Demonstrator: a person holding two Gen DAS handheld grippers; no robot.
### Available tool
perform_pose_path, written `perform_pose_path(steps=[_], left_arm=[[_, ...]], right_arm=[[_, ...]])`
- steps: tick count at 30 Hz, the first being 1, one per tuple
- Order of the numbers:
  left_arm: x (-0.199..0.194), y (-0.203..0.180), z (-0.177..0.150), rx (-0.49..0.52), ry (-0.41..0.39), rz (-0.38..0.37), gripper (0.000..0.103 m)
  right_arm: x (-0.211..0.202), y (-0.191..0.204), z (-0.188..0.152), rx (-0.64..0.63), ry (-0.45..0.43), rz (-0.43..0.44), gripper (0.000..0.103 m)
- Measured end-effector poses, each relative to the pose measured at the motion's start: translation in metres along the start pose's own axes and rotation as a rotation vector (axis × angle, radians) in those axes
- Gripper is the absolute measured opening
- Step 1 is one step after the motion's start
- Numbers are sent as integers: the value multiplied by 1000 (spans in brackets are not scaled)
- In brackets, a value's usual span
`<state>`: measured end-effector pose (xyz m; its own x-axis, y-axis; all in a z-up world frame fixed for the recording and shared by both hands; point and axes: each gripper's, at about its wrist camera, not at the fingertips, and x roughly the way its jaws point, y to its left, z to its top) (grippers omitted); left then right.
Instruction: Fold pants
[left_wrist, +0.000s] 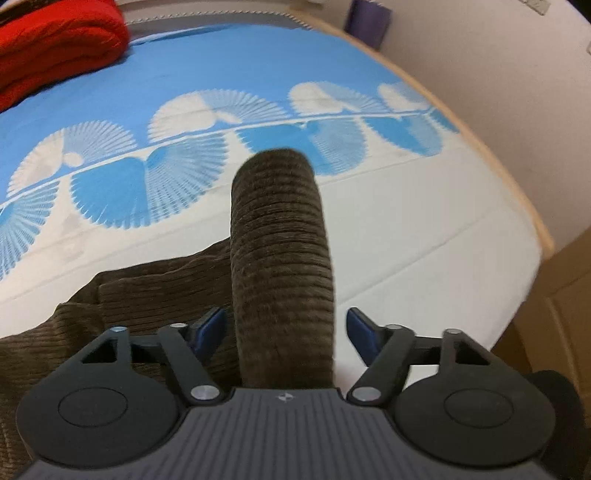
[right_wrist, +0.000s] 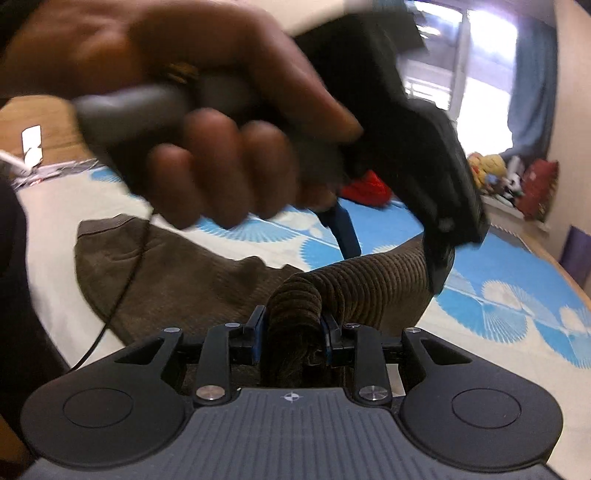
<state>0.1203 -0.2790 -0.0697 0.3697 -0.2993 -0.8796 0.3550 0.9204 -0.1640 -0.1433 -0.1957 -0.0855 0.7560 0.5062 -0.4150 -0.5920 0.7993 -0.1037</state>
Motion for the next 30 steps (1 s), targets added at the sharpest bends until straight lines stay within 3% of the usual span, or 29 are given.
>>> perform_pose_path(steps=[3,4,6,9,13,16,18,22,25,28,30], left_arm=[[7,14,-7,-2,11,15,43],[8,18,-8,9,7,30,26],[4,26,-16,30,-8,60,23],[-7,49,-30,-4,-31,45,21],[-32,90,-47,-67,-71,24,21],[-57,136,-60,-129,-106,9,21],[-74,167,-69,-159,-121,11,20],[-109,228,-89,-171,-144,54,20],[-129,284,-113,-203,-158,116,20],[-140,342,-144,-329,-174,147,20],[-140,376,-164,-439,-140,134,27]], right_arm=[[-2,6,-2,-13,-2,27,31],[-3,6,-2,-5,0,34,31],[-2,5,-2,10,8,42,31],[-3,4,0,19,4,57,33],[-12,-1,12,100,-26,161,49],[-20,-11,27,221,-79,206,63],[-17,-19,34,319,-87,224,67],[7,-25,40,462,-20,210,67],[38,-13,41,498,77,164,67],[67,6,43,509,156,139,67],[84,15,42,526,198,147,67]])
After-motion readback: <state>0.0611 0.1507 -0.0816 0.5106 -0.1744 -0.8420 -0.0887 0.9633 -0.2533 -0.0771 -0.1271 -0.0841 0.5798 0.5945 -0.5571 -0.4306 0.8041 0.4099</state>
